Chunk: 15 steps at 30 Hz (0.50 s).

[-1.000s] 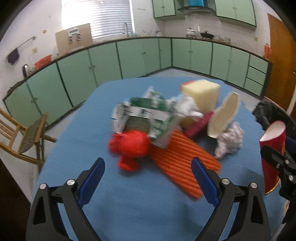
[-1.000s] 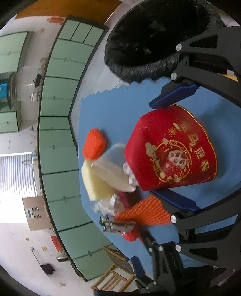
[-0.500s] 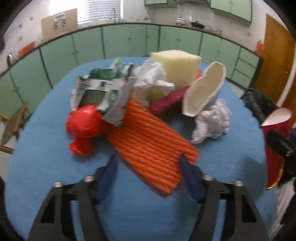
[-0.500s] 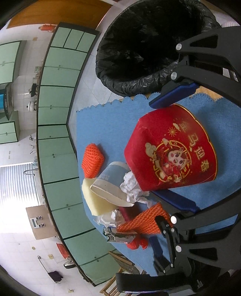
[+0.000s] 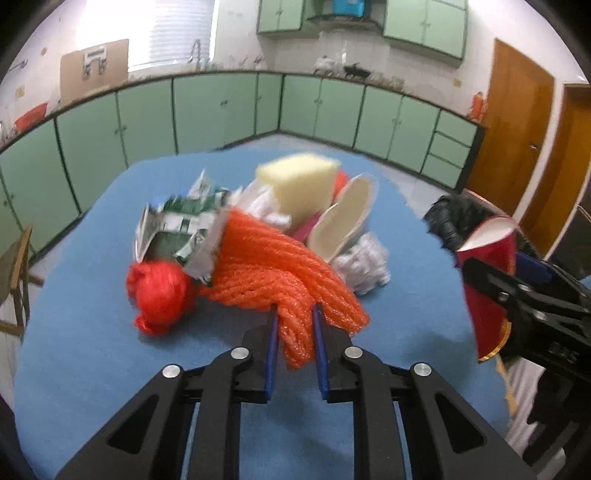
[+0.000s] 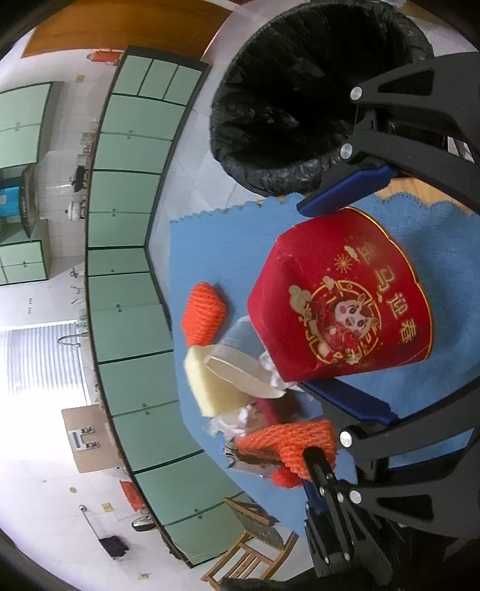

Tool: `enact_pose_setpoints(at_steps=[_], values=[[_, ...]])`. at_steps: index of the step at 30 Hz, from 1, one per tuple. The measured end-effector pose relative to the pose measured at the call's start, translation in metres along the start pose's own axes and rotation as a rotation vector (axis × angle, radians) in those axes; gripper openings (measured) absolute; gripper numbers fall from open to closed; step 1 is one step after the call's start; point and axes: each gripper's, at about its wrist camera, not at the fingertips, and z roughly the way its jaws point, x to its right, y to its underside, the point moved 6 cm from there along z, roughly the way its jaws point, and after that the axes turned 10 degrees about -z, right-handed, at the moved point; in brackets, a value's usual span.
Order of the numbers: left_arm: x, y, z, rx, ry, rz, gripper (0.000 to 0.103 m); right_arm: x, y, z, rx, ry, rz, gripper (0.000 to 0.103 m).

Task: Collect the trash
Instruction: 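Grasp the orange foam net with the left gripper while the right gripper grasps the red paper cup, then carry the orange net and red cup over the bin and release both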

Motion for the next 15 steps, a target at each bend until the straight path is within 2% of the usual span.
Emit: enact_pose_setpoints(at_steps=[7,15], values=[[0.031,-0.011,-0.034,0.069,0.100,0.068,0.017,0.012,-0.014,-0.032,0.064,0.020,0.012,0.083],[0.077,-0.018,-0.032,0.082,0.187,0.138,0.017,0.063,-0.019,-0.065,0.117,0.099,0.088,0.083]])
